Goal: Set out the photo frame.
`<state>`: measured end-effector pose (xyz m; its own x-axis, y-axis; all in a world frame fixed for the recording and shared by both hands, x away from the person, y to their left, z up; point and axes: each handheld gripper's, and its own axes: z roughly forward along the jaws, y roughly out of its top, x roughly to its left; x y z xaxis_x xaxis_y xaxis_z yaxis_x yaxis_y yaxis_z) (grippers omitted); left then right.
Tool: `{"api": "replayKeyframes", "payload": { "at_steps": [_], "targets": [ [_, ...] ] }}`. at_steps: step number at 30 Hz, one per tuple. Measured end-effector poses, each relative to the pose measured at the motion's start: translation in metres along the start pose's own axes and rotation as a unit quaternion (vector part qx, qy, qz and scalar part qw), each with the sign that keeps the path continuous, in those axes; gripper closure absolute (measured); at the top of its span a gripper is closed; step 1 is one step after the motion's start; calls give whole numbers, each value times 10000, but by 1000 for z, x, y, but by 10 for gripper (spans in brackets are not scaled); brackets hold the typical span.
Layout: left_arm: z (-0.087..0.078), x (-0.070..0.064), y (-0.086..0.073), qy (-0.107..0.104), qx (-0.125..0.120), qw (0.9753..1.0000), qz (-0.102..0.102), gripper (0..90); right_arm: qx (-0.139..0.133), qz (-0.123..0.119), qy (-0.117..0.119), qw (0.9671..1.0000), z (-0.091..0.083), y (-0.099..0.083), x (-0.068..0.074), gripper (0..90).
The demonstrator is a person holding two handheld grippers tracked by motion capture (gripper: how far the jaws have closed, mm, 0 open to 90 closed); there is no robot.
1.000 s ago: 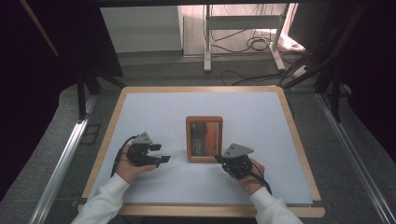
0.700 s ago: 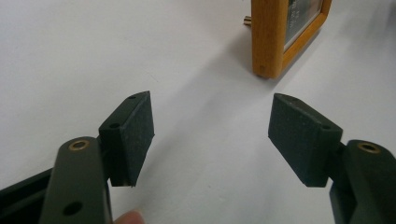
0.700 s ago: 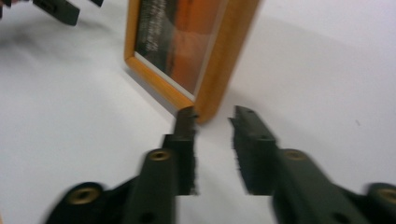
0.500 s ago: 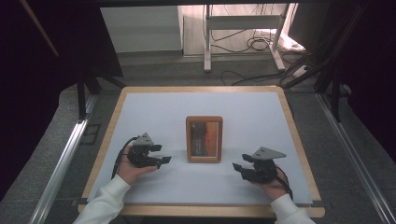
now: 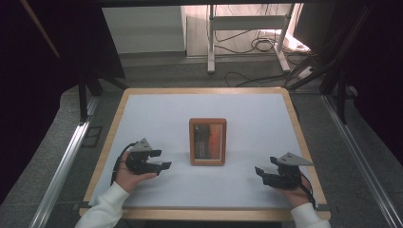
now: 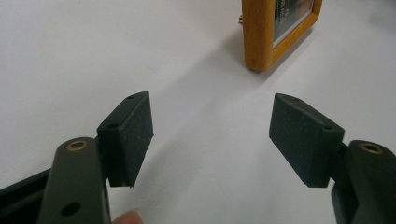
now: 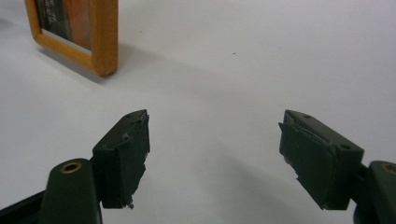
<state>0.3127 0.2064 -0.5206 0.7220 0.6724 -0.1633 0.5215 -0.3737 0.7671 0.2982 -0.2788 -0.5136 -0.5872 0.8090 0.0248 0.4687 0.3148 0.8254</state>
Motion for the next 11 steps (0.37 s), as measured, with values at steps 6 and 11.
{"api": "replayKeyframes", "payload": {
  "at_steps": [6, 11],
  "targets": [
    [0, 1, 0, -18, -17, 10000, -8, 301, -36, -29, -9, 10000, 2, 2, 1, 231],
    [1, 2, 0, -21, -18, 10000, -24, 302, -49, -66, -9, 10000, 2, 3, 1, 225]
  ]
}}
